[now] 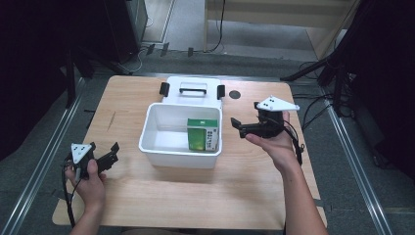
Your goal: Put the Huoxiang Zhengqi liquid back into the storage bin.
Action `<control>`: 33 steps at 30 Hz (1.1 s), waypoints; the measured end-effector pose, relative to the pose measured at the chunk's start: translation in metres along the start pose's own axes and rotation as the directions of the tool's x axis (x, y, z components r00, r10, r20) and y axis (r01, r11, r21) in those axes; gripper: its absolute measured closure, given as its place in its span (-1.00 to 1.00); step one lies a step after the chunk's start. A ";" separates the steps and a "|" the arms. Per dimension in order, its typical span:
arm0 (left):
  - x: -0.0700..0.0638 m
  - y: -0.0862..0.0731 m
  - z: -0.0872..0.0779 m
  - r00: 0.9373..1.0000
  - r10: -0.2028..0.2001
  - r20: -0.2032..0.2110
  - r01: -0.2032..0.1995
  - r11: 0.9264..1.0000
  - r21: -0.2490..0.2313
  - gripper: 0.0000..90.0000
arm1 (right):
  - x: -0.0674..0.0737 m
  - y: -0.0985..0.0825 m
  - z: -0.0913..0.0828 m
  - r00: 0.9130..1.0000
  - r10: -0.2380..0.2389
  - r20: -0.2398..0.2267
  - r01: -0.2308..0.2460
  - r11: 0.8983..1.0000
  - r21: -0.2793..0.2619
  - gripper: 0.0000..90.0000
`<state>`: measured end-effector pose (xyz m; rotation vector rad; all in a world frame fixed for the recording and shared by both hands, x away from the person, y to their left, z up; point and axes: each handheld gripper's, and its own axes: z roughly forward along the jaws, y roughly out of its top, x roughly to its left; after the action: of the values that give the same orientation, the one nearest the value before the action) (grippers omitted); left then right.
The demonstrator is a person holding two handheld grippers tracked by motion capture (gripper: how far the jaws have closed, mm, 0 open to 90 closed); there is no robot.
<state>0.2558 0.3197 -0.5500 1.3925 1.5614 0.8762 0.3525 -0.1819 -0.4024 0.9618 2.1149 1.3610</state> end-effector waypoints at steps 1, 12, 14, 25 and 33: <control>0.000 0.000 0.000 1.000 -0.004 -0.001 0.004 1.000 -0.003 -0.67 | -0.002 -0.004 -0.002 1.000 0.005 0.004 -0.005 1.000 0.000 -0.96; -0.001 0.000 0.000 1.000 0.000 -0.003 0.000 1.000 -0.003 -0.67 | -0.012 -0.047 -0.024 0.996 0.074 0.041 -0.073 0.997 -0.017 -0.98; -0.001 0.000 0.000 1.000 0.001 -0.003 -0.001 1.000 -0.004 -0.67 | -0.013 -0.056 -0.028 0.995 0.080 0.057 -0.079 0.997 -0.017 -0.98; -0.002 0.000 0.000 1.000 0.005 -0.009 -0.005 1.000 -0.007 -0.67 | -0.021 -0.103 -0.047 0.983 0.144 0.110 -0.140 0.989 -0.039 -0.98; -0.002 0.000 0.000 1.000 0.007 -0.011 -0.007 1.000 -0.009 -0.67 | -0.029 -0.133 -0.064 0.971 0.176 0.161 -0.174 0.984 -0.028 -0.98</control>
<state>0.2559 0.3179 -0.5500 1.3898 1.5601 0.8957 0.2861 -0.2779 -0.4974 1.2356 1.9346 1.3273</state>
